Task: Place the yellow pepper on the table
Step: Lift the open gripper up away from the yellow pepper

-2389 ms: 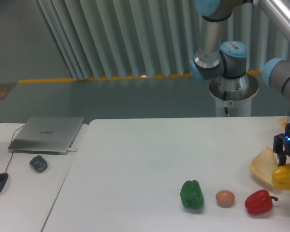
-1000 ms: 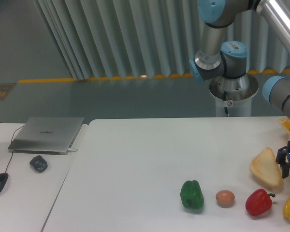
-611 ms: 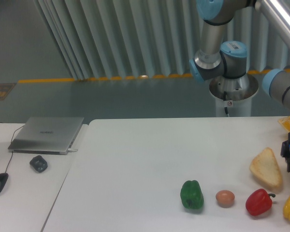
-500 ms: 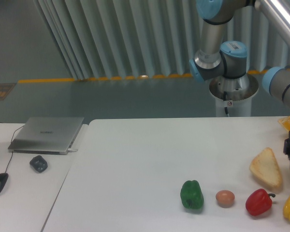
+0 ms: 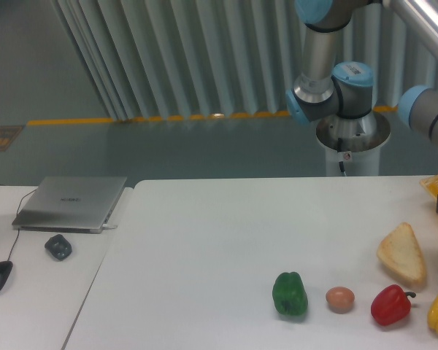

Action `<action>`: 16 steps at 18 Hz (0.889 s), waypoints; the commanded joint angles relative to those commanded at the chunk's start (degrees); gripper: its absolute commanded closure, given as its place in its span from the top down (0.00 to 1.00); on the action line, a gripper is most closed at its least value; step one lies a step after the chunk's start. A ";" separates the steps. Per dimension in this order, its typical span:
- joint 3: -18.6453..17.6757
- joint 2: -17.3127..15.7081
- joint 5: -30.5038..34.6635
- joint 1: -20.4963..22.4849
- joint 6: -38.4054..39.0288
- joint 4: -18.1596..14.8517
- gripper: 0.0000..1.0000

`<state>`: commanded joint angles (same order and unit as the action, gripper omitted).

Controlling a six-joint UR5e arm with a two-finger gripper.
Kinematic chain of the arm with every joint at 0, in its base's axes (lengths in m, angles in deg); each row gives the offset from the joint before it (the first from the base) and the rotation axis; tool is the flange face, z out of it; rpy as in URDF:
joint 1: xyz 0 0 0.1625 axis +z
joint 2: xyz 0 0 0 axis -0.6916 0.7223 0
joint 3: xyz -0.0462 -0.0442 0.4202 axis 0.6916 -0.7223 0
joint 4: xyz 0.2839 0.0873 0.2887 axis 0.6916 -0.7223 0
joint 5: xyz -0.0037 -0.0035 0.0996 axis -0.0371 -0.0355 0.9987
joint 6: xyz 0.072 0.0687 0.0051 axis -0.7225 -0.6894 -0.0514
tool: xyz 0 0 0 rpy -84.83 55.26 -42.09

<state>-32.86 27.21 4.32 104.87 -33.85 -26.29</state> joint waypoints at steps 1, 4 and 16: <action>0.00 -0.53 0.00 0.00 0.00 -0.18 1.00; 0.00 -2.20 0.35 0.09 -0.09 -3.24 1.00; -1.14 -9.76 0.35 2.90 -0.17 -14.68 1.00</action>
